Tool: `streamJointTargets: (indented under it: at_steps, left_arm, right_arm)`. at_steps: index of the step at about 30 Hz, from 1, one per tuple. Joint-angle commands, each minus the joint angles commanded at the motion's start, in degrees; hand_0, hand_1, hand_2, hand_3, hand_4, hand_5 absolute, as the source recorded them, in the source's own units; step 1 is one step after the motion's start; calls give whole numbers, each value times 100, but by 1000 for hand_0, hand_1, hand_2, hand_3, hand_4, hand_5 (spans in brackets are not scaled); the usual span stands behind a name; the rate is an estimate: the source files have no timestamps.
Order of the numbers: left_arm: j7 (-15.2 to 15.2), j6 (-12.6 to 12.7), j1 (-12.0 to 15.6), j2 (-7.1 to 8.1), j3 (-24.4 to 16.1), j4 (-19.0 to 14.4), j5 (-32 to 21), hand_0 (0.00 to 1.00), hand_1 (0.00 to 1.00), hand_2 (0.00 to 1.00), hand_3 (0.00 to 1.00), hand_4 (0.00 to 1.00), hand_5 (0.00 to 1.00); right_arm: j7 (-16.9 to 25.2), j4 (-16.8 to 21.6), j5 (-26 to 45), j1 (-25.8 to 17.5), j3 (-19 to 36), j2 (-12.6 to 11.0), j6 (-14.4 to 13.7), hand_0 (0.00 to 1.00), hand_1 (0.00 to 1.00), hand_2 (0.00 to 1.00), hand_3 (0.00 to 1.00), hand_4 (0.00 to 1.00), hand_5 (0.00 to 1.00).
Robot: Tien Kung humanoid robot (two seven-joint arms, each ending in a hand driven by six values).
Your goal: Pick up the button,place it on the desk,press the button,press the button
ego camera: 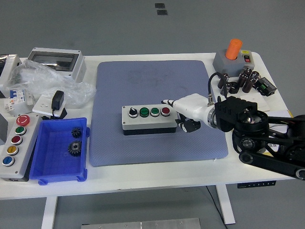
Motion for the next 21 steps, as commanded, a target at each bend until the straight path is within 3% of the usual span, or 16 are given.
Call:
streamJointTargets:
  at_steps: [7, 11, 12, 17, 18, 21]
  left_arm:
    - [-4, -5, 2, -6, -3, 0, 7, 620, 643, 588, 619, 627, 343]
    - [15, 1, 16, -34, 26, 0, -15, 620, 643, 588, 619, 627, 343]
    - [22, 2, 21, -40, 37, 0, -23, 619, 643, 588, 620, 627, 342]
    - [38, 10, 42, -56, 63, 0, -59, 619, 643, 588, 620, 627, 342]
    - [41, 12, 45, -55, 65, 0, -63, 619, 643, 589, 619, 628, 342]
    - [40, 16, 51, -57, 81, 0, -97, 619, 643, 589, 619, 628, 342]
  right_arm:
    - [431, 81, 384, -600, 933, -146, -192, 393, 506, 363, 983, 415, 2]
    - [1038, -293, 611, -1149, 1678, 95, -892, 393, 506, 363, 983, 415, 2]
    - [1216, -399, 720, -1271, 1861, 177, -1095, 310, 479, 393, 917, 599, 95]
    - [2313, -1073, 1695, -1916, 2820, 620, -2156, 310, 479, 393, 917, 599, 95]
    - [2554, -1228, 1936, -2042, 3002, 701, -2343, 384, 526, 613, 861, 761, 233]
    - [3173, -1649, 2554, -2378, 3428, 942, -2692, 384, 526, 613, 861, 761, 233]
